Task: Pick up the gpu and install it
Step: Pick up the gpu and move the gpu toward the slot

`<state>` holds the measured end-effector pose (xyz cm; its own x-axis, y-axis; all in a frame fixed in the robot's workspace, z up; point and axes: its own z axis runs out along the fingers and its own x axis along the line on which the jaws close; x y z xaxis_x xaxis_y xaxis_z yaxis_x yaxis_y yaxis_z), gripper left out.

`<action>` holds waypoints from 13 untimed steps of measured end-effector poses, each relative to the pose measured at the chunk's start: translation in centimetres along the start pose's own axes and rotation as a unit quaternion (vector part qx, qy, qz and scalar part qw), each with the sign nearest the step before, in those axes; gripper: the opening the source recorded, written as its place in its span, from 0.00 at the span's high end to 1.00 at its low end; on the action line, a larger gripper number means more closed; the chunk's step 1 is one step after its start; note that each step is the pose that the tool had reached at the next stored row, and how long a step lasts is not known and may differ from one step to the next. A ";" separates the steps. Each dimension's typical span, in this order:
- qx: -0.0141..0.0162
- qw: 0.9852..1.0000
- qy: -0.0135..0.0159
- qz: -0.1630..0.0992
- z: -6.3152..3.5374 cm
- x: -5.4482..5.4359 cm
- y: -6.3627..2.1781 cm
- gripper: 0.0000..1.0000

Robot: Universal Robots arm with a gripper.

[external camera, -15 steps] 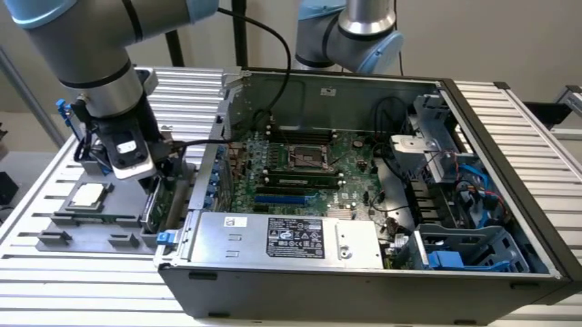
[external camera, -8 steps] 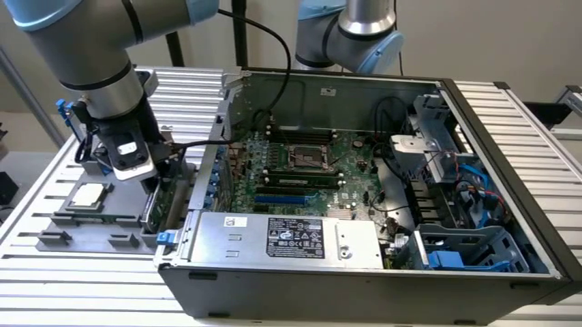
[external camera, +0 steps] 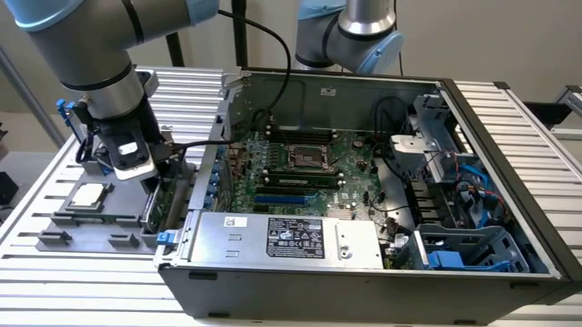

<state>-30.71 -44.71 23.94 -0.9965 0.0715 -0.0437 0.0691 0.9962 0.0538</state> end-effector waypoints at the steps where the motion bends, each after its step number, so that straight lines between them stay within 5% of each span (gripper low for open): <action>1: 0.000 1.000 0.000 0.000 0.02 0.0 0.02 0.00; 5: 0.000 1.000 0.000 0.000 0.06 0.0 0.11 0.00; 6: 0.001 1.000 0.000 0.000 0.05 0.0 0.11 1.00; 13: 0.001 1.000 0.000 0.000 0.06 0.0 0.11 1.00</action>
<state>-30.71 -44.59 23.89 -0.9965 0.0714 -0.0438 0.0691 0.9962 0.0527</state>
